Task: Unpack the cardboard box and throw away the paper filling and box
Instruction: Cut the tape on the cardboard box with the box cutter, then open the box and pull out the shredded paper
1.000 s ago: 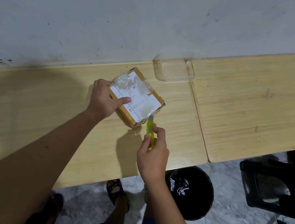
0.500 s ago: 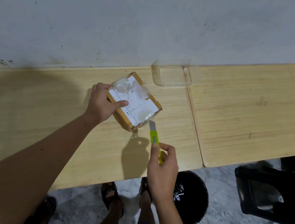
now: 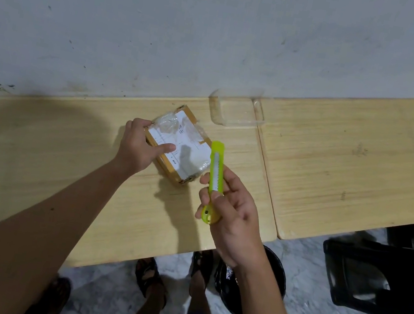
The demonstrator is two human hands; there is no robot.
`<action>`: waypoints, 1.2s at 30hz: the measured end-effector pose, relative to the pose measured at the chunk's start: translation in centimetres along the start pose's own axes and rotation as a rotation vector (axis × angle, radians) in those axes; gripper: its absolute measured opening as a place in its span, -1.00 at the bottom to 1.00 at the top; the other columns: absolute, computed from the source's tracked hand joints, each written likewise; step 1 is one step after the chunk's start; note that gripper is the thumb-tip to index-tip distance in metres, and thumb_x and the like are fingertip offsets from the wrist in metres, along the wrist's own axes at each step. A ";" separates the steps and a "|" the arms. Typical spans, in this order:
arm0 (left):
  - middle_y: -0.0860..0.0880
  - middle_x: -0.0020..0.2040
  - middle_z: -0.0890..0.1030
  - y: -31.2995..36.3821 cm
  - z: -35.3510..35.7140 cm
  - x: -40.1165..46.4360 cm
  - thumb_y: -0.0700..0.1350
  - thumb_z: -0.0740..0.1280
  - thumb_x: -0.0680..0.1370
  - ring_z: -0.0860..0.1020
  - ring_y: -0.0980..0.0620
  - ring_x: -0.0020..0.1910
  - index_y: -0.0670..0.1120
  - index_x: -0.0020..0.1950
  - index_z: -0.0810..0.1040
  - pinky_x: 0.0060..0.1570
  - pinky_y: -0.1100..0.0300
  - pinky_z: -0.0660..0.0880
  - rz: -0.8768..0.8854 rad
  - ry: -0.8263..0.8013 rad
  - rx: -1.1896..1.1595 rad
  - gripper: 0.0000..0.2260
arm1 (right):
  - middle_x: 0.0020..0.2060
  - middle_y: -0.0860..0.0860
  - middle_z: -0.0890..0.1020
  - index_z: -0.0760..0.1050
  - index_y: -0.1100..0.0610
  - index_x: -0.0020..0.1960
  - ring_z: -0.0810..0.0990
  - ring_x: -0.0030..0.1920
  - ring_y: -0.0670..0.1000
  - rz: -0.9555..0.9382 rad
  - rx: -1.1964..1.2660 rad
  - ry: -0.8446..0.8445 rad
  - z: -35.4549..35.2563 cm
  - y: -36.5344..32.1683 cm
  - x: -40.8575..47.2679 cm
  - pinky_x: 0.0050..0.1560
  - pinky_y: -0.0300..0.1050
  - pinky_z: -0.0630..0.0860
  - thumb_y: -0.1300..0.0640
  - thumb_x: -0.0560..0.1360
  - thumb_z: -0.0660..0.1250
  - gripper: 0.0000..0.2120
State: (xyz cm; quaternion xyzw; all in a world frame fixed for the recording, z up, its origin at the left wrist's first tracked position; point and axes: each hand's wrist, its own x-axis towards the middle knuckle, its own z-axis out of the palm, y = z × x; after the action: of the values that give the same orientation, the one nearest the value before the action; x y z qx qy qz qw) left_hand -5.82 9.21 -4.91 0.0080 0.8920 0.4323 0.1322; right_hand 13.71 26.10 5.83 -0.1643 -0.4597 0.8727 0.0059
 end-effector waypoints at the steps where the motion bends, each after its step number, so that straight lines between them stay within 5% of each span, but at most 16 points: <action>1: 0.00 0.20 0.36 -0.1 0.0 0.0 0.07 0.68 0.30 0.52 -0.08 0.22 -0.13 0.41 0.41 0.29 -0.06 0.53 0.005 0.002 0.001 -0.20 | 0.06 0.12 0.59 0.31 0.33 0.46 0.49 -0.22 -0.02 0.013 0.027 -0.025 0.0 -0.4 0.0 -0.26 -0.15 0.51 0.38 0.52 0.19 -0.50; 6: -0.01 0.24 0.36 -0.2 -0.1 0.3 0.07 0.68 0.29 0.55 -0.09 0.21 -0.09 0.43 0.41 0.28 -0.09 0.54 0.003 -0.007 -0.033 -0.19 | -0.02 0.09 0.61 0.44 0.24 0.39 0.51 -0.27 -0.01 0.031 0.114 0.086 -0.3 -1.4 0.5 -0.29 -0.19 0.49 0.43 0.48 0.17 -0.50; 9: -0.03 0.23 0.37 -0.1 -0.1 0.3 0.06 0.70 0.26 0.54 -0.08 0.23 -0.08 0.41 0.43 0.29 -0.08 0.54 0.020 -0.004 -0.060 -0.18 | -0.13 0.04 0.56 0.52 0.02 0.25 0.46 -0.39 -0.03 -0.015 -0.170 0.317 -2.2 -1.4 2.0 -0.34 -0.16 0.43 0.23 0.49 0.40 -0.65; 14: -0.07 0.21 0.37 0.0 0.2 0.4 -0.06 0.69 0.30 0.48 0.02 0.18 -0.12 0.40 0.44 0.25 0.06 0.52 0.056 0.010 -0.058 -0.25 | -0.05 0.10 0.53 0.49 0.11 0.20 0.49 -0.46 -0.02 -0.105 -0.487 0.638 -8.6 -0.8 6.8 -0.46 -0.15 0.46 0.19 0.53 0.47 -0.72; 18: -0.08 0.21 0.38 0.1 0.1 0.6 -0.08 0.69 0.30 0.48 0.02 0.17 -0.12 0.39 0.46 0.18 0.13 0.50 0.071 0.017 -0.039 -0.27 | -0.13 0.00 0.64 0.60 0.05 0.11 0.65 -0.20 0.10 -0.092 -0.866 0.803 -14.2 -1.2 10.4 -0.11 0.11 0.62 -0.04 0.46 0.48 -0.72; 21: -0.09 0.23 0.38 0.4 0.3 1.1 -0.10 0.68 0.32 0.47 0.03 0.19 -0.11 0.39 0.45 0.18 0.16 0.48 0.057 -0.004 -0.053 -0.28 | -0.07 0.03 0.64 0.59 0.11 0.19 0.62 0.02 0.11 -0.076 -1.035 0.865 -17.3 -1.6 12.5 0.11 0.01 0.52 -0.03 0.49 0.49 -0.65; 26: -0.12 0.32 0.39 1.2 0.3 2.1 -0.06 0.68 0.32 0.50 0.03 0.21 -0.06 0.40 0.44 0.19 0.16 0.50 0.034 -0.048 -0.091 -0.28 | 0.10 0.15 0.62 0.59 0.19 0.21 0.61 0.12 0.18 0.005 -1.240 0.878 -20.7 -1.7 15.7 0.02 -0.08 0.43 0.05 0.56 0.41 -0.71; 36: -0.04 0.32 0.39 2.0 0.4 2.6 -0.15 0.61 0.42 0.43 0.08 0.29 -0.09 0.50 0.41 0.29 0.22 0.43 0.052 -0.090 -0.128 -0.30 | 0.15 0.14 0.63 0.59 0.10 0.26 0.53 0.18 0.28 0.068 -1.383 0.876 -22.1 -1.1 18.4 0.19 0.10 0.47 -0.02 0.51 0.44 -0.63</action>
State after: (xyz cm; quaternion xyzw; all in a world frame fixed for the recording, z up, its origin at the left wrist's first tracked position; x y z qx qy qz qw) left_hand -8.41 11.07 -4.18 0.0421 0.8551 0.4911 0.1611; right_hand 2.55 47.38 -10.01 -0.4704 -0.8449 0.2484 0.0557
